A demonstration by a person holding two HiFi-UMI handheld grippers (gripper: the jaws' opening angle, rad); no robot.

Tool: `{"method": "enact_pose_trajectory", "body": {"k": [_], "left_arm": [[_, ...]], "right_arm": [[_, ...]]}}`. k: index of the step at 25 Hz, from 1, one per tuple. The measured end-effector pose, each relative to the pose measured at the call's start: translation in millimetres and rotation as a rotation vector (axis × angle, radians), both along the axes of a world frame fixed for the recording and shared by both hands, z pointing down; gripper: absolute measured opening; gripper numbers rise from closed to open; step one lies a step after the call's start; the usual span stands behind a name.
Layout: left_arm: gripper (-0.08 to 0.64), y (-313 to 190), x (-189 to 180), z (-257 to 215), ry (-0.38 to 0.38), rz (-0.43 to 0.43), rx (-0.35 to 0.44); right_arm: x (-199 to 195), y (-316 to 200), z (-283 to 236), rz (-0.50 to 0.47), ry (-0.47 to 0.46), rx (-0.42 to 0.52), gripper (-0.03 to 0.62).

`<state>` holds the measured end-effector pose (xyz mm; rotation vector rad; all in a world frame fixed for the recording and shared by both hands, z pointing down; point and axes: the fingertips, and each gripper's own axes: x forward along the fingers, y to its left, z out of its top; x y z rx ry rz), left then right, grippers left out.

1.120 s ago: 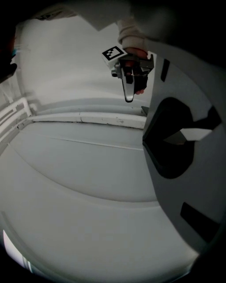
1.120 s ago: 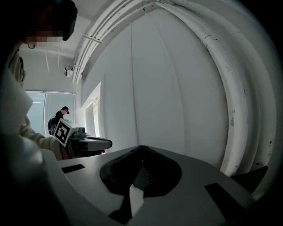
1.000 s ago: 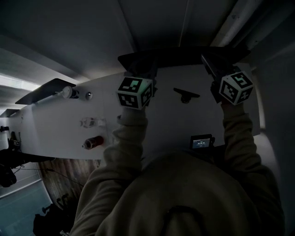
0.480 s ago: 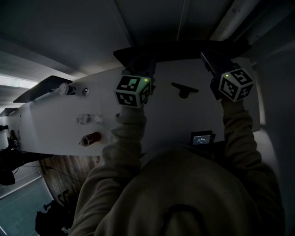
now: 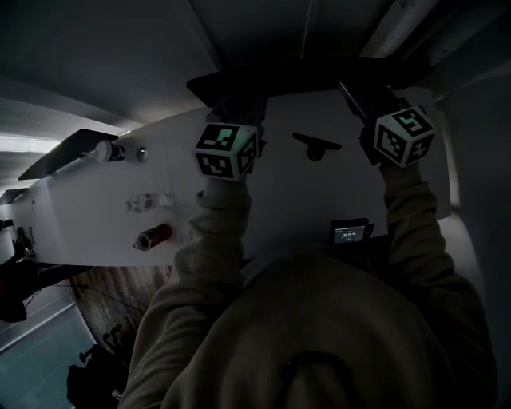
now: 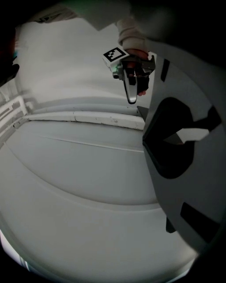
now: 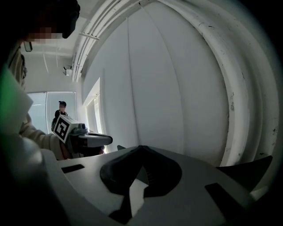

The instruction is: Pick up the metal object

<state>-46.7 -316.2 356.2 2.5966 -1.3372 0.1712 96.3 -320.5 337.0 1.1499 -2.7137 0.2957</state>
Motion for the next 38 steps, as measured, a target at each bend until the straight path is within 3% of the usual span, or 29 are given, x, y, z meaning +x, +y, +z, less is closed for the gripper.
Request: {"method": "enact_pose_trajectory", "body": {"k": [38], "left_arm": [[0.002,31.2,2.2,159.8,-0.008,0.03,-0.258]], "right_arm": [[0.6,42.0,179.6,-0.031,0.181,-0.278,0.02]]}}
